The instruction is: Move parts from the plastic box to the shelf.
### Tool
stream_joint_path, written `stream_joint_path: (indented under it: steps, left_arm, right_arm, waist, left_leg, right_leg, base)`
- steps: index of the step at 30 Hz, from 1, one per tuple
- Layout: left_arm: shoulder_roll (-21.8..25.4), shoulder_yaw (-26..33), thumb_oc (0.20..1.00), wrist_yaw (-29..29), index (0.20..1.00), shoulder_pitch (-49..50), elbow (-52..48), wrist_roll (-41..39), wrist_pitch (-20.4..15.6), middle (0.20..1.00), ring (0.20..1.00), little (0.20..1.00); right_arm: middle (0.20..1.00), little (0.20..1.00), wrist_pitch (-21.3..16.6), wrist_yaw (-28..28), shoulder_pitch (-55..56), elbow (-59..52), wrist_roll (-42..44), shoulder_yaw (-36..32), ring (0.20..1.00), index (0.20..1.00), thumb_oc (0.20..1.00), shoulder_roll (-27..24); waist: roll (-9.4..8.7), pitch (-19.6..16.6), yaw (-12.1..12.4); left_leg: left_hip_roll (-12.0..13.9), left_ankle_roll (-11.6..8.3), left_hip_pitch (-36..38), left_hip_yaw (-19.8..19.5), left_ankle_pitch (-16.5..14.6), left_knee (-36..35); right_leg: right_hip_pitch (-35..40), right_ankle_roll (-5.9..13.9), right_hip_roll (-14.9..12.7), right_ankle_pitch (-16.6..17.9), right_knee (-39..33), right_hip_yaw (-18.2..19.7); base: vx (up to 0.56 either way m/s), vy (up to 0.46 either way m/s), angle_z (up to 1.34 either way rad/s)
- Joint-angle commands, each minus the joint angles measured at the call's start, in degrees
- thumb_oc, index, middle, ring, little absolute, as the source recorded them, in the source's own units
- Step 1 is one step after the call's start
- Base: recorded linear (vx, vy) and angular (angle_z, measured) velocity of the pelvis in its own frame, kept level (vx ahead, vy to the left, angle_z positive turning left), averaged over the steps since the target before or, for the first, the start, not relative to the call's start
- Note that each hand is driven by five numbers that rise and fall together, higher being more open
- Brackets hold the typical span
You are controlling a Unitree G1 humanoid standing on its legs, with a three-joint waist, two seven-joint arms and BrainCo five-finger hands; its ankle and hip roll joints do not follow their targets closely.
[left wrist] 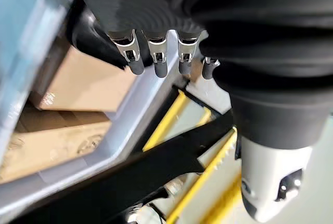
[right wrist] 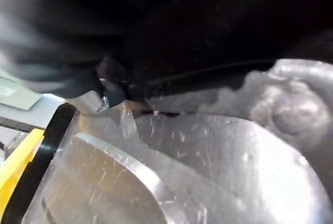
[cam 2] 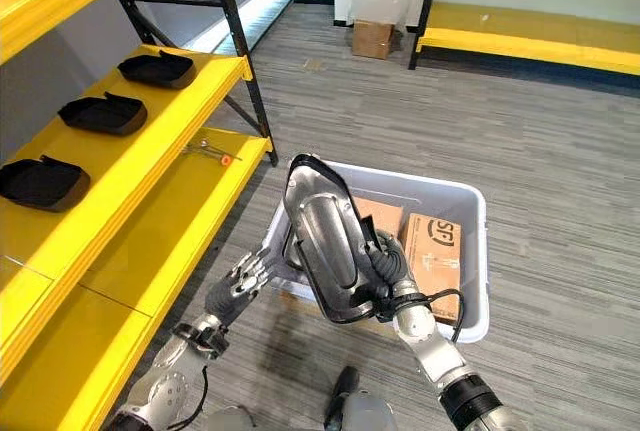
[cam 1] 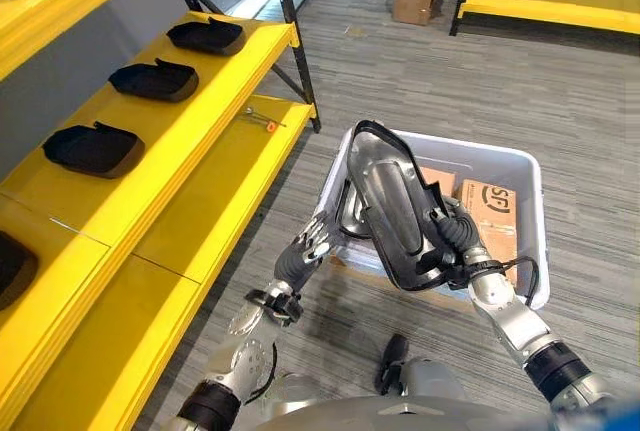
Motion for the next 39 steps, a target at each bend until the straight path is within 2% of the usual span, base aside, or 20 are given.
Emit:
stream_joint_path:
  steps: [1,3,7,11,12,16,20,21,22,23,24,25,26,27,28,29,35,37,38,39]
  left_arm:
    - [1.15,4.74,1.0,1.32,1.0,4.13,-6.51,0.54,-3.4,1.0,1.0,1.0]
    - [2.24,4.96,1.0,2.4,1.0,4.14,-6.42,2.5,-4.13,1.0,1.0,1.0]
    - [4.08,5.17,1.0,4.06,1.0,4.98,-6.61,5.43,-5.1,1.0,1.0,1.0]
    - [6.11,6.32,1.0,7.53,1.0,6.74,-7.16,7.19,-5.13,1.0,1.0,1.0]
    - [6.88,7.24,1.0,8.48,1.0,7.58,-7.19,7.82,-5.81,1.0,1.0,1.0]
    - [7.78,8.59,1.0,7.32,1.0,9.03,-7.26,8.28,-6.74,1.0,1.0,1.0]
    - [8.41,9.59,1.0,4.73,1.0,10.77,-7.73,7.84,-8.23,1.0,1.0,1.0]
    - [8.41,9.77,1.0,3.32,1.0,10.58,-7.27,8.41,-7.88,1.0,1.0,1.0]
    - [8.0,9.24,1.0,1.61,1.0,9.85,-7.43,7.79,-7.21,1.0,1.0,1.0]
    - [7.7,8.85,1.0,1.74,1.0,9.55,-7.46,7.51,-7.22,1.0,1.0,1.0]
    - [7.69,8.83,1.0,1.74,1.0,9.53,-7.44,7.51,-7.23,1.0,1.0,1.0]
    - [6.59,7.28,1.0,2.54,1.0,8.08,-7.34,8.12,-6.96,1.0,1.0,1.0]
    - [6.12,6.32,1.0,2.56,1.0,7.38,-7.13,8.57,-7.09,1.0,1.0,1.0]
    - [4.84,3.69,1.0,1.47,1.0,5.78,-6.79,9.78,-6.73,1.0,1.0,1.0]
    - [4.04,2.21,1.0,0.36,1.0,3.98,-5.98,9.2,-5.9,1.0,1.0,1.0]
    - [3.53,1.62,1.0,-0.18,1.0,2.92,-5.43,8.57,-4.86,1.0,1.0,1.0]
    - [3.65,1.36,1.0,-1.26,1.0,3.32,-4.52,8.61,-4.22,1.0,1.0,1.0]
    - [3.79,0.85,1.0,-1.89,1.0,3.12,-4.16,8.41,-4.31,1.0,1.0,1.0]
    - [3.7,0.6,1.0,-2.64,1.0,2.67,-4.09,8.55,-4.11,1.0,1.0,1.0]
    - [3.67,0.58,1.0,-2.75,1.0,2.58,-4.02,8.59,-4.11,1.0,1.0,1.0]
  right_arm:
    - [0.2,0.2,-4.75,1.87,-1.76,-3.38,3.51,0.46,0.2,0.2,0.2,0.37]
    - [0.2,0.2,-4.21,3.13,-1.54,-3.68,3.7,0.63,0.2,0.2,0.2,0.79]
    - [0.2,0.2,-3.65,5.06,-0.92,-4.4,3.79,1.18,0.2,0.2,0.2,1.21]
    - [0.2,0.2,-3.85,5.07,-0.79,-5.74,1.61,2.0,0.2,0.2,0.2,1.28]
    - [0.2,0.2,-3.61,4.65,-1.38,-6.03,1.15,1.83,0.2,0.2,0.2,1.02]
    - [0.2,0.2,-3.02,3.67,-2.33,-6.62,1.16,1.27,0.2,0.2,0.2,0.85]
    - [0.2,0.2,-2.11,2.61,-3.73,-6.86,1.26,0.43,0.2,0.2,0.2,2.07]
    - [0.2,0.2,-1.59,2.73,-3.63,-7.3,2.2,-0.4,0.2,0.2,0.2,2.39]
    - [0.2,0.2,-2.24,2.46,-2.91,-8.73,1.13,-1.07,0.2,0.2,0.2,1.68]
    - [0.2,0.2,-2.41,2.75,-2.86,-8.81,1.51,-1.08,0.2,0.2,0.2,1.5]
    - [0.2,0.2,-2.42,2.77,-2.86,-8.81,1.53,-1.09,0.2,0.2,0.2,1.48]
    - [0.2,0.2,-3.05,3.98,-3.04,-8.19,2.65,-1.22,0.2,0.2,0.2,0.98]
    - [0.2,0.2,-3.54,4.35,-3.2,-7.54,3.29,-1.12,0.2,0.2,0.2,0.85]
    - [0.2,0.2,-4.36,3.84,-3.03,-6.36,3.41,-1.22,0.2,0.2,0.2,0.9]
    - [0.2,0.2,-5.32,4.12,-2.21,-5.86,3.23,-1.75,0.2,0.2,0.2,0.91]
    - [0.2,0.2,-5.82,5.15,-1.73,-5.62,2.5,-2.03,0.2,0.2,0.2,1.03]
    - [0.2,0.2,-7.46,5.02,-1.18,-5.96,-0.31,-1.01,0.2,0.2,0.2,0.92]
    - [0.2,0.2,-7.97,3.37,-1.16,-5.54,-1.21,-0.31,0.2,0.2,0.2,0.8]
    - [0.2,0.2,-7.76,2.13,-1.24,-5.54,-1.39,-0.14,0.2,0.2,0.2,0.67]
    - [0.2,0.2,-7.74,1.93,-1.29,-5.49,-1.4,-0.08,0.2,0.2,0.2,0.66]
  waist:
    - [1.85,-3.81,-1.15]
    - [2.77,-4.14,-1.23]
    - [3.13,-4.34,-0.6]
    - [3.58,-4.38,2.61]
    - [3.64,-4.31,4.3]
    - [3.45,-3.96,6.67]
    - [3.13,-3.33,9.24]
    - [2.85,-3.18,8.74]
    - [1.66,-3.37,7.3]
    - [1.35,-3.42,6.98]
    - [1.38,-3.38,6.96]
    - [0.3,-3.44,6.25]
    - [-0.23,-3.42,5.94]
    - [-0.94,-3.09,4.28]
    - [-1.11,-3.57,2.72]
    - [-0.74,-4.37,2.08]
    - [0.14,-5.11,0.98]
    - [0.57,-4.7,-0.17]
    - [0.35,-4.22,-1.09]
    - [0.38,-4.07,-1.29]
  left_leg:
    - [1.21,-0.45,0.92,2.32,-3.81,3.23]
    - [-0.96,1.06,1.82,2.86,-6.03,-0.17]
    - [-3.12,2.67,1.88,2.16,-7.9,-2.84]
    - [-5.63,3.83,1.36,-1.07,-7.8,-6.12]
    - [-6.47,4.0,1.05,-2.47,-7.31,-7.16]
    - [-7.7,4.37,0.76,-4.13,-6.85,-8.6]
    - [-9.78,5.49,0.85,-5.85,-6.82,-10.67]
    - [-10.46,5.94,0.51,-7.66,-6.44,-11.7]
    - [-10.58,5.5,-0.16,-9.28,-6.04,-12.06]
    - [-10.69,5.28,-0.21,-9.44,-5.97,-12.12]
    - [-10.63,5.23,-0.17,-9.47,-5.96,-12.11]
    - [-11.14,4.4,-0.49,-9.56,-5.87,-12.11]
    - [-11.45,4.05,-0.72,-9.64,-5.84,-12.08]
    - [-12.74,4.53,-1.96,-11.41,-4.96,-11.81]
    - [-13.66,4.77,-1.85,-12.9,-5.62,-11.84]
    - [-13.59,4.57,-1.13,-13.17,-5.9,-11.89]
    - [-14.66,4.89,0.03,-11.27,-7.36,-11.23]
    - [-13.93,4.41,0.21,-8.16,-9.24,-8.52]
    - [-12.15,4.06,-0.38,-4.19,-9.8,-5.7]
    - [-11.7,3.88,-0.65,-4.02,-10.54,-4.52]
  right_leg:
    - [4.36,6.29,0.29,-0.29,-1.98,6.85]
    - [3.77,7.59,-1.3,0.08,-0.55,6.32]
    - [3.65,9.15,-2.96,0.74,0.39,6.19]
    - [3.63,11.69,-4.79,1.45,1.96,4.97]
    - [3.65,12.42,-5.82,2.15,2.52,3.84]
    - [3.92,13.24,-7.52,4.26,2.35,2.35]
    - [2.91,15.14,-11.63,8.08,5.47,1.68]
    - [2.65,14.83,-9.03,5.9,7.27,5.14]
    - [3.98,13.13,-1.16,0.95,4.87,9.07]
    - [4.38,12.52,0.4,0.2,3.76,9.64]
    - [4.5,12.45,0.48,0.21,3.62,9.59]
    - [6.38,11.03,3.95,0.0,-1.28,10.82]
    - [7.2,10.68,5.22,0.85,-4.2,11.66]
    - [7.07,9.08,8.38,3.34,-8.44,17.89]
    - [7.42,8.89,9.09,4.01,-10.29,20.75]
    - [7.41,9.33,8.23,4.56,-10.57,20.69]
    - [7.23,9.82,7.64,4.75,-10.78,20.44]
    - [7.18,10.25,6.8,3.85,-9.98,19.37]
    - [6.96,10.04,5.68,3.84,-9.61,17.98]
    - [7.1,10.07,5.62,3.55,-9.44,17.78]
  base:
    - [-0.11,0.503,1.15]
    - [-0.11,0.602,0.55]
    - [-0.07,0.372,0.51]
    - [-0.15,0.474,0.55]
    - [-0.18,0.441,0.47]
    - [-0.14,0.319,0.57]
    - [-0.16,0.313,0.67]
    - [-0.07,0.182,0.61]
    - [-0.02,0.088,0.67]
    - [0.01,0.002,1.36]
    - [0.04,-0.019,1.96]
    - [0.07,-0.043,1.72]
    - [0.1,-0.089,0.64]
    - [0.12,-0.119,0.1]
    - [0.16,-0.153,0.6]
    - [0.16,-0.135,0.64]
    - [0.07,-0.078,0.36]
    - [0.03,-0.008,0.3]
    - [0.01,0.017,0.37]
    - [-0.06,0.01,0.46]
